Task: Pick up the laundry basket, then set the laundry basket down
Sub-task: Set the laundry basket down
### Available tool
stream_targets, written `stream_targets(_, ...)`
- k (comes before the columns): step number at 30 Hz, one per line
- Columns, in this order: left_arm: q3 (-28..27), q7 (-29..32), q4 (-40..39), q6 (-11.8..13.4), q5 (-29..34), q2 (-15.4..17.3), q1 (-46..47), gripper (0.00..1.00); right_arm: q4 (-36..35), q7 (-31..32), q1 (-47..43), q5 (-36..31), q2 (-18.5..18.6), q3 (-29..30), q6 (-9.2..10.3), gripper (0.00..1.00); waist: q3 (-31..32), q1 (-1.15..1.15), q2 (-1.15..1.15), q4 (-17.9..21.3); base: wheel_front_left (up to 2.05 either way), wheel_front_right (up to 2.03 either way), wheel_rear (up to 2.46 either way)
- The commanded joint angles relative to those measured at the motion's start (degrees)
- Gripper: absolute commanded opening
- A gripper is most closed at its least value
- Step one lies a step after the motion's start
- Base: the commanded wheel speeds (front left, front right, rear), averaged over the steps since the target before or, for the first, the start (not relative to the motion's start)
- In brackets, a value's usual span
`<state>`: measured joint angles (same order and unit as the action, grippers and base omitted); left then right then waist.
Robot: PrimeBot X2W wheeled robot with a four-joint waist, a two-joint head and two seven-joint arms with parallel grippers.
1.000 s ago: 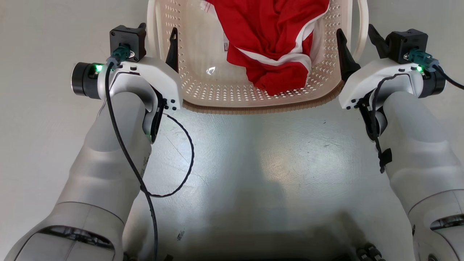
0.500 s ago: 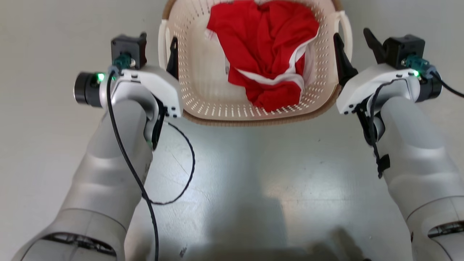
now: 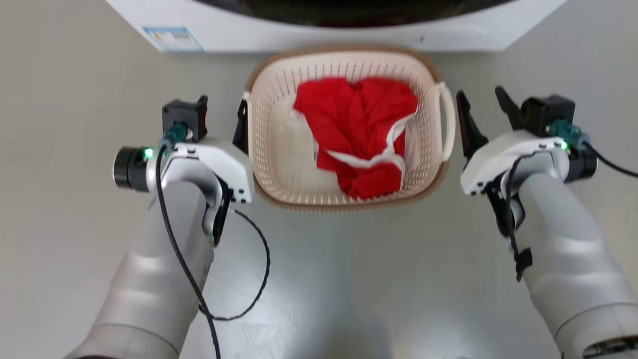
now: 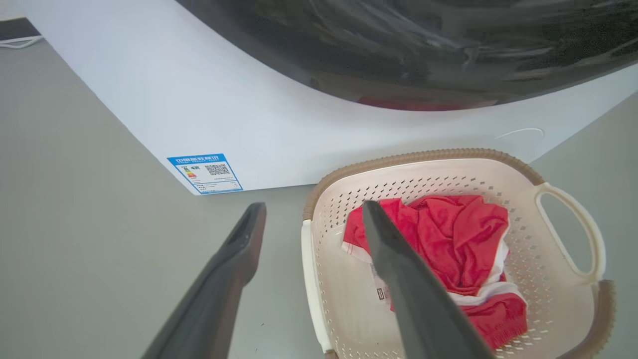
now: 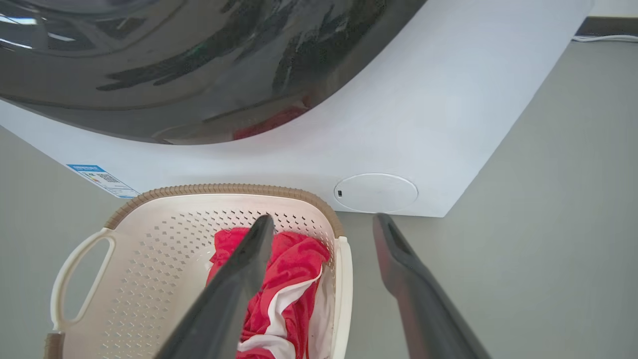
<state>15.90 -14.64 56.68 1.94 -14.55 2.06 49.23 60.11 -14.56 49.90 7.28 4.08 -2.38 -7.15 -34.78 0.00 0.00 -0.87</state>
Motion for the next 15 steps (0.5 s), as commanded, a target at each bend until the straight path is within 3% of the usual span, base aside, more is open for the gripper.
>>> stream_targets(1,-1.4,-0.36,-1.25,0.02,0.29,1.4,-1.83,1.0,-1.13,-0.44,-2.16,0.56,-1.2,-0.89,-0.34,1.0,3.62,0.0,0.0,-0.1,0.0,0.0,0.0)
stream_targets(15,-2.98,-0.36,-4.48,0.54,-1.47,0.9,-10.43,1.0,-1.01,-0.44,-7.86,-0.38,-1.2,1.54,-0.34,1.0,20.11,0.0,0.0,-0.96,0.0,0.0,0.0)
